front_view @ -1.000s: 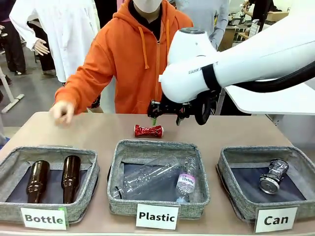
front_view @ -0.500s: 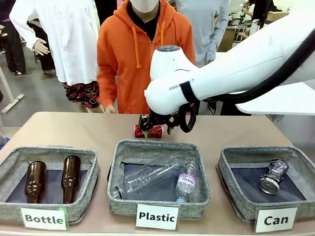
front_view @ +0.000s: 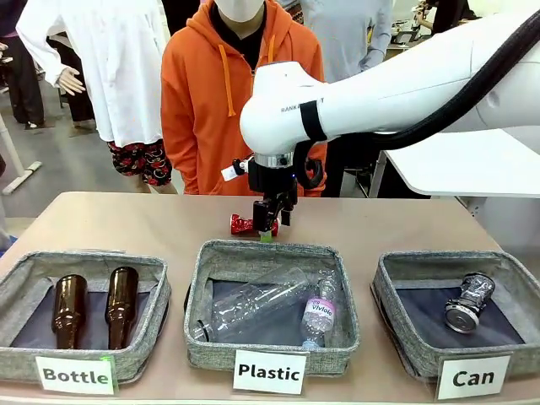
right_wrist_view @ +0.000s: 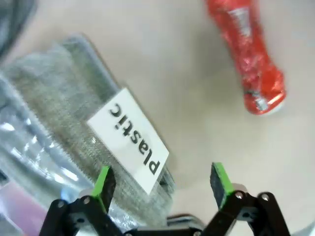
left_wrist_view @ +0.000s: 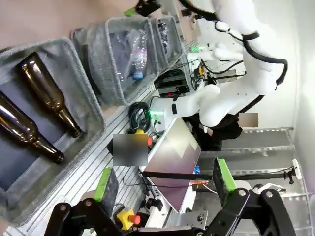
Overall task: Sort the can waste into the basket.
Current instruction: Pick up the can waste from the table and place it in the right Fabric basket.
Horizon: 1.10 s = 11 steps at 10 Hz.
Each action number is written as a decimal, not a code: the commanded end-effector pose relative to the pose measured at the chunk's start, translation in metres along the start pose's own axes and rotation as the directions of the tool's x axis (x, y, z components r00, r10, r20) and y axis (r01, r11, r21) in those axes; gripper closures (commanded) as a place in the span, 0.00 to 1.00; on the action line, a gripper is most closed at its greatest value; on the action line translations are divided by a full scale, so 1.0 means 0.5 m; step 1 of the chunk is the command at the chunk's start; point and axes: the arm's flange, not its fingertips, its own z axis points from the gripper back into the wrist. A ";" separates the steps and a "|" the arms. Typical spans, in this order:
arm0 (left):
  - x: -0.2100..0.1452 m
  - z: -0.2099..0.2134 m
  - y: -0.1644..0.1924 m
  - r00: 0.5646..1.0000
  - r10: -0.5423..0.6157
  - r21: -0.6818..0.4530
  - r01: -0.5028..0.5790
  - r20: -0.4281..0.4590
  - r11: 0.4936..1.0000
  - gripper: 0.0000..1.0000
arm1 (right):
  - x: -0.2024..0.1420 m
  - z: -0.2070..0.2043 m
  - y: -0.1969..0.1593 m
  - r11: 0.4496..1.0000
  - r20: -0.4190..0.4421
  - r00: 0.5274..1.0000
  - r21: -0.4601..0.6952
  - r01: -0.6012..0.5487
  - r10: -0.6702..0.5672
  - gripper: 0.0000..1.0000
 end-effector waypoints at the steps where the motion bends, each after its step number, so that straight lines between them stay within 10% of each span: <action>1: 0.011 -0.017 0.028 0.997 0.053 0.009 -0.053 0.053 0.999 0.00 | 0.008 -0.008 -0.019 0.933 -0.020 0.933 -0.003 -0.361 0.361 0.00; 3: 0.033 -0.046 0.089 0.983 0.161 0.078 -0.168 0.090 0.983 0.00 | -0.002 -0.003 -0.011 0.962 0.049 0.967 -0.125 -0.243 0.251 0.00; 7: 0.009 -0.012 0.044 0.998 0.054 0.027 -0.055 0.037 0.998 0.00 | 0.017 -0.006 -0.004 0.953 -0.001 0.954 -0.058 -0.298 0.298 0.00; 11: 0.009 -0.012 0.044 0.998 0.054 0.027 -0.055 0.037 0.998 0.00 | 0.007 -0.022 -0.059 0.836 0.159 0.831 -0.255 -0.487 0.533 0.00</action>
